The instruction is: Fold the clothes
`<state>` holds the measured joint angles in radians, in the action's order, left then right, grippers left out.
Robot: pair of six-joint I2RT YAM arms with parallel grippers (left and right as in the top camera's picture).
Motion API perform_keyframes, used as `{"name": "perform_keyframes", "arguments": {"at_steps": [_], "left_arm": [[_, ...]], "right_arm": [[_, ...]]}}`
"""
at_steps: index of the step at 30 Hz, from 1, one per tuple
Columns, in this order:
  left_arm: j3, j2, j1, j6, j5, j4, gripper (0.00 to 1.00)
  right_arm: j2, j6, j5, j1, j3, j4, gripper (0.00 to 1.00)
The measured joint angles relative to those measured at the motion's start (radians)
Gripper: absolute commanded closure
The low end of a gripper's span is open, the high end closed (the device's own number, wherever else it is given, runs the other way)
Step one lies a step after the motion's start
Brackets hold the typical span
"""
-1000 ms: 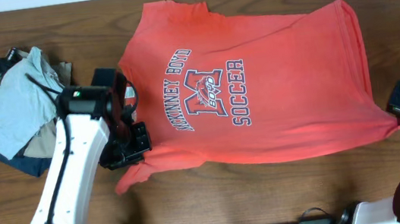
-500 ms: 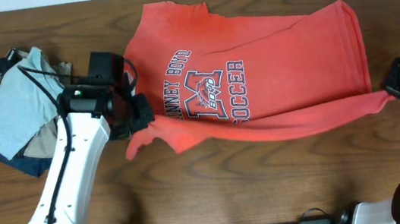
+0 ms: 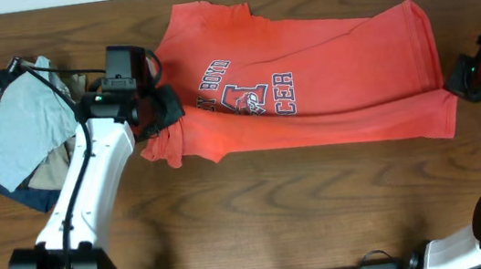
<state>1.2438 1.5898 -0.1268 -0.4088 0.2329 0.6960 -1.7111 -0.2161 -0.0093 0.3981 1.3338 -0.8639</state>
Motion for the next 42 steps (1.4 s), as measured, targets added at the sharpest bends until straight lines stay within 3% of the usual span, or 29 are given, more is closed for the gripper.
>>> {"name": "perform_keyframes", "arguments": {"at_steps": [7,9,10,11,12,19,24,29,35,39,42], "left_arm": [[0.000,0.089,0.016,-0.034,0.000,-0.119,0.94],[0.000,0.112,0.015,-0.035,0.000,-0.137,0.83],[0.000,0.122,0.016,-0.033,-0.001,-0.140,0.64],[0.000,0.130,0.018,-0.038,-0.003,-0.141,0.52],[0.000,0.136,0.022,-0.040,-0.004,-0.141,0.46],[0.000,0.142,0.055,-0.041,-0.008,-0.046,0.37],[-0.001,0.142,0.061,-0.035,-0.060,0.056,0.24],[-0.013,0.142,0.061,-0.036,-0.137,0.080,0.23],[-0.079,0.142,0.061,-0.035,-0.166,0.034,0.23],[-0.128,0.142,0.061,-0.032,-0.177,-0.029,0.27],[-0.163,0.142,0.061,-0.029,-0.184,-0.082,0.36]], "right_arm": [[-0.066,-0.005,-0.026,0.000,0.000,0.153,0.99],[-0.090,-0.008,-0.048,0.000,0.000,0.195,0.93],[-0.103,-0.012,-0.064,0.000,0.000,0.222,0.81],[-0.117,-0.017,-0.077,0.000,0.000,0.242,0.70],[-0.130,-0.016,-0.087,0.000,0.000,0.257,0.69],[-0.170,-0.014,-0.103,0.000,-0.001,0.221,0.67],[-0.170,-0.011,-0.048,0.000,-0.002,0.111,0.67],[-0.170,-0.007,0.003,0.000,-0.028,0.081,0.63],[-0.170,-0.003,0.025,0.000,-0.157,0.173,0.61],[-0.169,0.004,0.032,0.000,-0.215,0.226,0.77],[-0.167,0.004,0.032,0.000,-0.218,0.231,0.90]]}}
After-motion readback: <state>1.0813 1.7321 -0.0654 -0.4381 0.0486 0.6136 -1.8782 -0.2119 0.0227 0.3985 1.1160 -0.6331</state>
